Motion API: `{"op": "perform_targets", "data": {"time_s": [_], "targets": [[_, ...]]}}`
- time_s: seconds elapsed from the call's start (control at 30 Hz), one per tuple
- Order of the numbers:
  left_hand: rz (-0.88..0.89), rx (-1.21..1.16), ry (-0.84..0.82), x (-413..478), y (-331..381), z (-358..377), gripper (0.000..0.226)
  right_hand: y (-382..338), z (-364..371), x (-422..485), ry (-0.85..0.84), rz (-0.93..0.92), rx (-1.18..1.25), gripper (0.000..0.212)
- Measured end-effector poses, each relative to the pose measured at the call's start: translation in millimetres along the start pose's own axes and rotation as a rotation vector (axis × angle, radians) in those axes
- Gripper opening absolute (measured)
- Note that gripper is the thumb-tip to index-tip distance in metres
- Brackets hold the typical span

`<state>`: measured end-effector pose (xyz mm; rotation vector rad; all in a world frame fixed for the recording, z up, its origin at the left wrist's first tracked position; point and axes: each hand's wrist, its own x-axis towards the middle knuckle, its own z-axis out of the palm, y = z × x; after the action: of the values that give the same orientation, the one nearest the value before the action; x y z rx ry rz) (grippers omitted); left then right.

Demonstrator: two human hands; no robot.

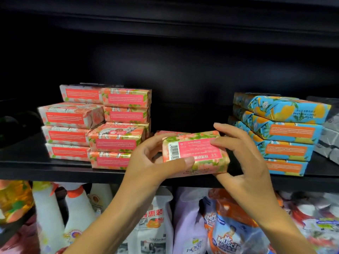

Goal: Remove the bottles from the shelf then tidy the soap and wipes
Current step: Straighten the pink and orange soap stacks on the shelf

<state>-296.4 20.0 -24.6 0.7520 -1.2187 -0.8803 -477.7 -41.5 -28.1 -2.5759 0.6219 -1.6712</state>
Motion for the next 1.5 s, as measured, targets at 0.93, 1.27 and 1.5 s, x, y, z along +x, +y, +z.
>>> {"op": "perform_targets", "data": {"time_s": [0.93,1.27,1.5], "targets": [[0.295,0.275,0.154,-17.9,20.4,-10.0,0.061,-24.1,7.4,-1.9,0.177,0.092,0.063,0.054],[0.434,0.676,0.405,3.1,50.1,-64.2,0.060,8.2,42.3,-15.6,-0.235,0.132,-0.264,0.032],[0.368,0.925,0.395,4.0,43.5,-80.8,0.058,8.5,44.4,-16.4,-0.168,0.086,-0.301,0.025]]}}
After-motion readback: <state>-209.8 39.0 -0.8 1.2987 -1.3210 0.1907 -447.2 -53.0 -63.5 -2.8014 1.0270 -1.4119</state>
